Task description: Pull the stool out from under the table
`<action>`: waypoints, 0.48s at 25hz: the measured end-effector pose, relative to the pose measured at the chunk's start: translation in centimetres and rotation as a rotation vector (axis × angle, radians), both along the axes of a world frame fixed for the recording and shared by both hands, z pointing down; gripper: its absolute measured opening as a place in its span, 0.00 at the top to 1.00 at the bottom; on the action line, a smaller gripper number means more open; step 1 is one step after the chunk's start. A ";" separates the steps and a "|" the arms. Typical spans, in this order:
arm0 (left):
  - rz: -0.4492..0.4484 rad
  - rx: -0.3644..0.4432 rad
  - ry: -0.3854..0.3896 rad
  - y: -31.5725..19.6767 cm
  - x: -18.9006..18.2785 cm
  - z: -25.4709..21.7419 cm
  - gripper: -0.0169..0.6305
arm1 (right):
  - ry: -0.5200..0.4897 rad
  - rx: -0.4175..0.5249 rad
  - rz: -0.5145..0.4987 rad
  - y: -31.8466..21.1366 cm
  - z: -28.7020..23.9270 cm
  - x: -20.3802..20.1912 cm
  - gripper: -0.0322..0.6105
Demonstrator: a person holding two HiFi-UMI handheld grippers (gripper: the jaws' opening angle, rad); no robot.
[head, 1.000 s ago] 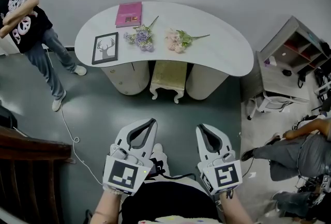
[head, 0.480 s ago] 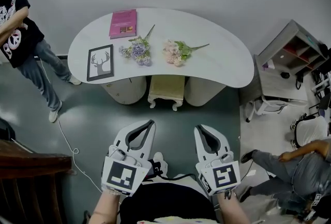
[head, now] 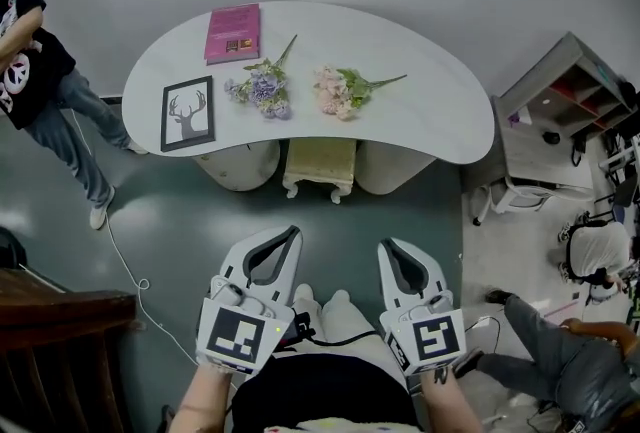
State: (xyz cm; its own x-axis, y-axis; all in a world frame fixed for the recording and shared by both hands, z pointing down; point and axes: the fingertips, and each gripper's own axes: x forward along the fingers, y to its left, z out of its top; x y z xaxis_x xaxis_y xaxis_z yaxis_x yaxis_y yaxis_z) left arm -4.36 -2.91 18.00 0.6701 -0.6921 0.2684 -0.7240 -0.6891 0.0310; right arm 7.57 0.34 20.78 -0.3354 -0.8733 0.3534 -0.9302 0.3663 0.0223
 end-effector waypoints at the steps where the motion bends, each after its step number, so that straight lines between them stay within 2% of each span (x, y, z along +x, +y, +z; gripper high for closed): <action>1: -0.005 -0.001 0.001 0.0 0.0 0.1 0.95 | 0.000 -0.006 -0.004 -0.1 0.2 0.1 0.89; 12: -0.108 -0.022 -0.016 -1.0 -0.7 1.4 0.95 | 0.006 -0.072 -0.109 -0.4 2.5 0.1 0.89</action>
